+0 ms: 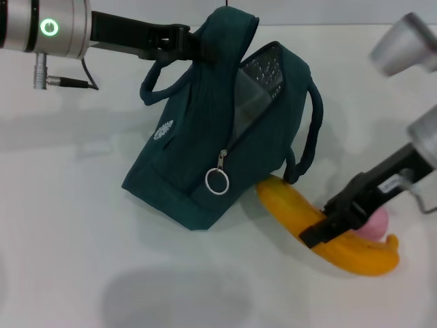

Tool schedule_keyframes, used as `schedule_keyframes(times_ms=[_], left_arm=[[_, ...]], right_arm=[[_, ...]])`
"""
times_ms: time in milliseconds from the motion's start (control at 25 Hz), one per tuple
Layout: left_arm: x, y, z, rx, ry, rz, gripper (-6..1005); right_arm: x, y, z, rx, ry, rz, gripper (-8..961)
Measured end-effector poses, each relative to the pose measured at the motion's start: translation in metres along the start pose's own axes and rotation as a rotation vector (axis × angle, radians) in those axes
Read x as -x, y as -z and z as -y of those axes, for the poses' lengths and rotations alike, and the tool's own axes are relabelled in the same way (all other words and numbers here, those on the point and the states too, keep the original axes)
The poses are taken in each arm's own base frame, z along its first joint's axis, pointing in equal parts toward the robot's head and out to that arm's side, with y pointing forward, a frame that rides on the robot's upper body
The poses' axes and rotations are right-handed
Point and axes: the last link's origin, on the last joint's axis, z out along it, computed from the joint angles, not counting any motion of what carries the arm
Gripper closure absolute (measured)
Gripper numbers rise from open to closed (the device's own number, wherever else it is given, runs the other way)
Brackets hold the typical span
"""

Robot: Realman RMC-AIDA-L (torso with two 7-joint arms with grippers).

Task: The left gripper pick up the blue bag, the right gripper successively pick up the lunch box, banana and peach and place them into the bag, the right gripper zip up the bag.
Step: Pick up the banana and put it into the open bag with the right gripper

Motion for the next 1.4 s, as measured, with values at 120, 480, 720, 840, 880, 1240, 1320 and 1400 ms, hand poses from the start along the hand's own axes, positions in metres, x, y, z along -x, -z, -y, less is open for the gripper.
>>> schedule_keyframes(times_ms=[120, 480, 720, 840, 880, 1240, 1320, 1400], left_arm=[[0.000, 0.000, 0.000, 0.000, 0.000, -0.001, 944], [0.000, -0.001, 0.000, 0.002, 0.003, 0.001, 944], [-0.002, -0.003, -0.003, 0.019, 0.011, -0.005, 944], [-0.002, -0.004, -0.006, 0.052, 0.030, -0.016, 944], [-0.001, -0.005, -0.007, 0.060, 0.034, -0.017, 944], [0.002, -0.008, -0.008, 0.072, 0.037, -0.013, 944], [0.003, -0.007, -0.007, 0.071, 0.041, -0.013, 944], [0.005, -0.007, -0.005, 0.070, 0.047, -0.013, 944]], right_arm=[[-0.015, 0.019, -0.002, 0.164, -0.030, 0.080, 524], [-0.054, 0.082, -0.004, 0.532, 0.023, 0.498, 524], [-0.065, 0.092, -0.003, 0.525, 0.078, 0.663, 524], [-0.065, 0.094, -0.009, 0.549, 0.208, 0.892, 524], [-0.065, 0.093, -0.010, 0.549, 0.237, 0.936, 524], [-0.057, 0.043, -0.018, 0.379, 0.614, 1.168, 523], [-0.056, 0.036, -0.013, 0.301, 0.658, 1.163, 523], [-0.057, 0.031, -0.009, 0.221, 0.703, 1.173, 523]])
